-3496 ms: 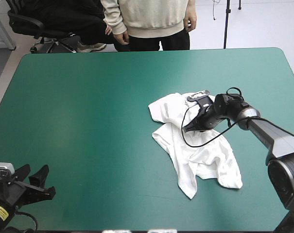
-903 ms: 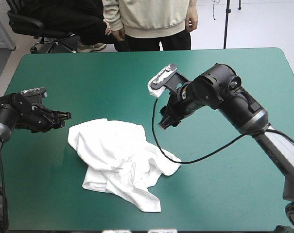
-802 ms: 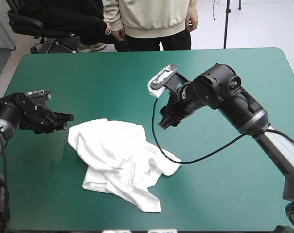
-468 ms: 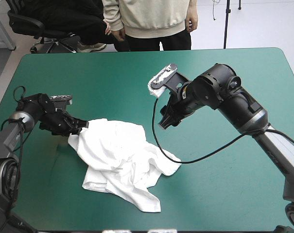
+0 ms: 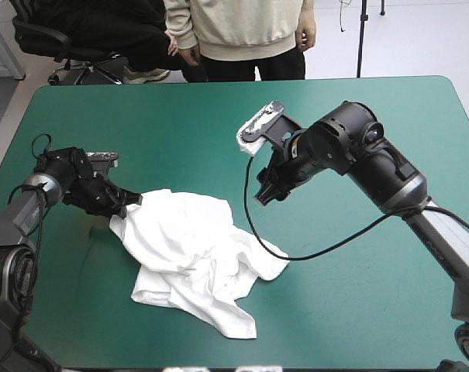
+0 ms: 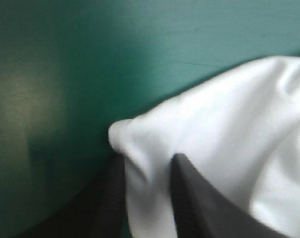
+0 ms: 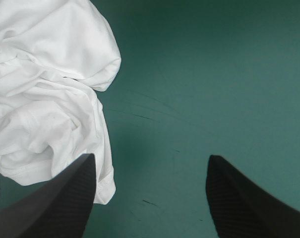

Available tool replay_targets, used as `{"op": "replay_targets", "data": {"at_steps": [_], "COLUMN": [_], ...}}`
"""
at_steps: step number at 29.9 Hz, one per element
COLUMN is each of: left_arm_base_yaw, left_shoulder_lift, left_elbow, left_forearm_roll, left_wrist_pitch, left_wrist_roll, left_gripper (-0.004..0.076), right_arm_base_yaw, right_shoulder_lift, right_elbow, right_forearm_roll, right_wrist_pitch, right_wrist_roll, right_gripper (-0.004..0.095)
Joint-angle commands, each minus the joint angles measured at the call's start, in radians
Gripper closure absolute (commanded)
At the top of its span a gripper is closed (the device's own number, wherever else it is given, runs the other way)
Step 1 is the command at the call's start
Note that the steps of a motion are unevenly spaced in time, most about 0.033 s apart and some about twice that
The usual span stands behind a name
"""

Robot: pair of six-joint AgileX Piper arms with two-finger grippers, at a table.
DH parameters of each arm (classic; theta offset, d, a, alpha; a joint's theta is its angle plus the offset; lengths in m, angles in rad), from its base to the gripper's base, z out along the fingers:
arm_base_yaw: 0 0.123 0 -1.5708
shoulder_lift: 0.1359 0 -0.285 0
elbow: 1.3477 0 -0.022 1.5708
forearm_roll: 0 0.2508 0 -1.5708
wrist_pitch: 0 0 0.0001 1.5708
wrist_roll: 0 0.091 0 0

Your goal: Fold the cloth

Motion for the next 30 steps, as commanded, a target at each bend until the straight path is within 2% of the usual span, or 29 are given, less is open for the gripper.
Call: {"op": "replay_targets", "data": {"at_steps": [1, 11, 15, 24, 30], "left_arm_base_yaw": [-0.004, -0.004, -0.004, -0.004, -0.004], "left_shoulder_lift": [-0.005, -0.019, -0.022, -0.022, -0.022], "left_elbow": [-0.003, -0.005, -0.005, -0.005, -0.005], "left_forearm_roll": [-0.007, 0.008, 0.008, 0.008, 0.008], "left_wrist_pitch": [-0.017, -0.019, -0.032, -0.03, -0.03], "left_wrist_roll": [-0.003, 0.006, 0.006, 0.006, 0.006], "left_gripper": [0.0743, 0.0739, 0.0739, 0.0739, 0.0739], "right_arm_base_yaw": [-0.004, -0.099, -0.082, -0.058, -0.039], "right_shoulder_lift": [-0.041, -0.041, -0.039, -0.025, 0.051], "right_elbow": [-0.021, 0.081, 0.202, 0.479, 0.553], "right_forearm_roll": [-0.052, 0.045, 0.107, 0.169, 0.226], "right_wrist_pitch": [-0.002, 0.0, -0.008, -0.185, -0.237], "right_wrist_roll": [0.015, 0.006, -0.056, -0.054, -0.051], "right_gripper": [0.0304, 0.0306, 0.0306, 0.0298, 0.0298]}}
